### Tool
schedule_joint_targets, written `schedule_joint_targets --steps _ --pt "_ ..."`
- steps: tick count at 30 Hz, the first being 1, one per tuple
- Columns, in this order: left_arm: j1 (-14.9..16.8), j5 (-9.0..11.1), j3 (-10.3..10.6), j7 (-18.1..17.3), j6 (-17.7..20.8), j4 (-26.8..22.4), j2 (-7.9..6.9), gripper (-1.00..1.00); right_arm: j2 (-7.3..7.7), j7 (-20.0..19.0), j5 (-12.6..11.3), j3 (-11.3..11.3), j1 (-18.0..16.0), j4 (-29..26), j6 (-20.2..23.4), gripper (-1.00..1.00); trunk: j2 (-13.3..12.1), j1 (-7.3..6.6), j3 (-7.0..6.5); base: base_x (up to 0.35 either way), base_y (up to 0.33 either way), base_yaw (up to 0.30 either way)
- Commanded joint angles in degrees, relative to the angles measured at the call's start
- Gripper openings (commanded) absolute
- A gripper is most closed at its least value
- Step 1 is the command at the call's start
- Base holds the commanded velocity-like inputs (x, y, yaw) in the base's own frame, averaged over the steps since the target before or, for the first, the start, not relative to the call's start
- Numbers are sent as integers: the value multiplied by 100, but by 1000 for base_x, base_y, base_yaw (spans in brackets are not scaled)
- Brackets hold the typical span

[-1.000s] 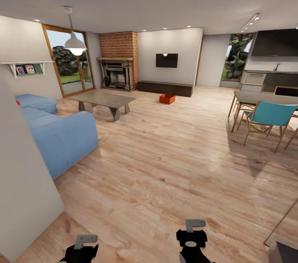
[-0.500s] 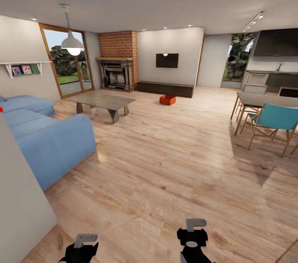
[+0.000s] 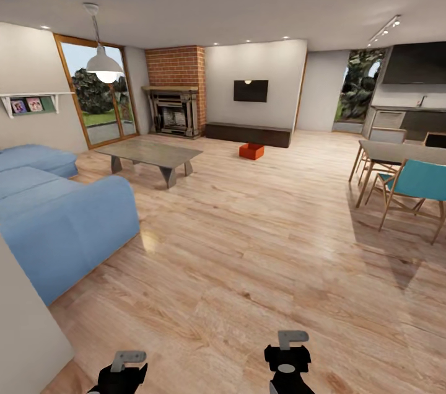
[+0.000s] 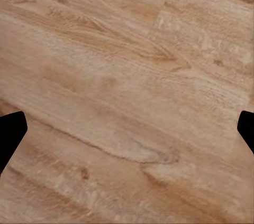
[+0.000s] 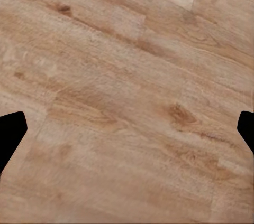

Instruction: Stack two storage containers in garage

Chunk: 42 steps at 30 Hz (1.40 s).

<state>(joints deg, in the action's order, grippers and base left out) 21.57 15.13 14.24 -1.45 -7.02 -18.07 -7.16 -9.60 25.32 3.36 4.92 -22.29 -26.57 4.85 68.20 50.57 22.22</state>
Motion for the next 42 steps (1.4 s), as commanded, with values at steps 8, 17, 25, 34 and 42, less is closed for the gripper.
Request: schedule_joint_targets --steps 8,17,25,34,42 --pt "5 60 37 -13 -19 13 -4 100 -6 35 33 26 -3 2 51 100 4 3 6 316 0 0" --pt "5 57 44 -13 -19 14 -4 100 -6 35 34 26 -3 3 51 100 4 3 6 331 0 0" --pt "5 52 44 -13 -19 30 -4 100 -7 35 33 26 -3 3 51 100 4 3 6 332 0 0" --pt "6 51 44 -13 -19 40 3 100 -4 35 33 26 -3 3 51 100 4 3 6 332 0 0" --pt "5 43 44 -13 -19 40 5 100 -7 35 33 26 -3 8 51 100 4 3 6 332 0 0"
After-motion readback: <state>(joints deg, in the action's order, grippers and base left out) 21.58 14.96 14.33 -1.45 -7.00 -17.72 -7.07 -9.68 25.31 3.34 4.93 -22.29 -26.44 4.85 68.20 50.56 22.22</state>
